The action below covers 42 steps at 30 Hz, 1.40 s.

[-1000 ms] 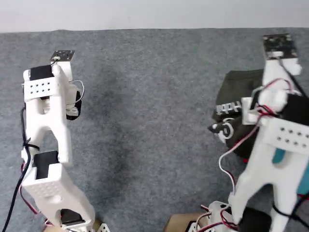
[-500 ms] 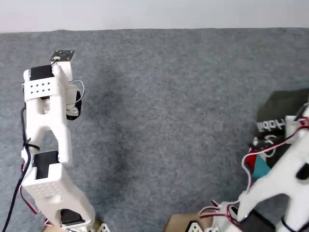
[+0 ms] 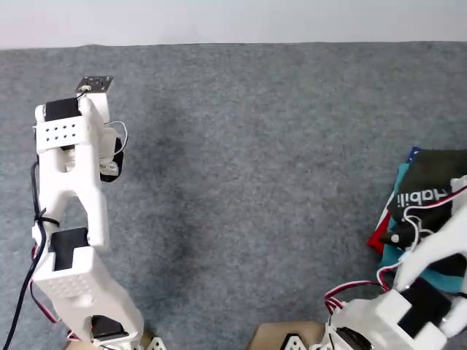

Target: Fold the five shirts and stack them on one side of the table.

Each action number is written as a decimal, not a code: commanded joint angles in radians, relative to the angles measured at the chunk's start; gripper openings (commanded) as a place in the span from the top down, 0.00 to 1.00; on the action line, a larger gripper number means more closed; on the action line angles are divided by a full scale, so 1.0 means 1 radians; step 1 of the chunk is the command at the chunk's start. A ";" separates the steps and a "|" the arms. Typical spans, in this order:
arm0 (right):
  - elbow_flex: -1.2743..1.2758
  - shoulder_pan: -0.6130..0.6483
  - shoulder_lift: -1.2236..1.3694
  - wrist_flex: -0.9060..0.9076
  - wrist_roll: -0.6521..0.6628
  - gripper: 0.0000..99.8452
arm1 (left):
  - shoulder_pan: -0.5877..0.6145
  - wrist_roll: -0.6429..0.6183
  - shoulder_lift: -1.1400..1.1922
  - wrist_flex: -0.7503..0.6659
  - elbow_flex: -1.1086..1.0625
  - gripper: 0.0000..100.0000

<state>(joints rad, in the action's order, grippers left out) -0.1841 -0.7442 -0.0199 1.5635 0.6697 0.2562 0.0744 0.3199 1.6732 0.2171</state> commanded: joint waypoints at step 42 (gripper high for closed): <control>0.632 0.125 -0.647 0.056 0.018 0.97 | -0.011 0.034 -0.074 0.031 0.008 0.99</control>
<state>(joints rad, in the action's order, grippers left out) 0.4450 -0.5923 -0.6414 1.6909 0.6743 0.2562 0.1020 0.3199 1.6947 0.2171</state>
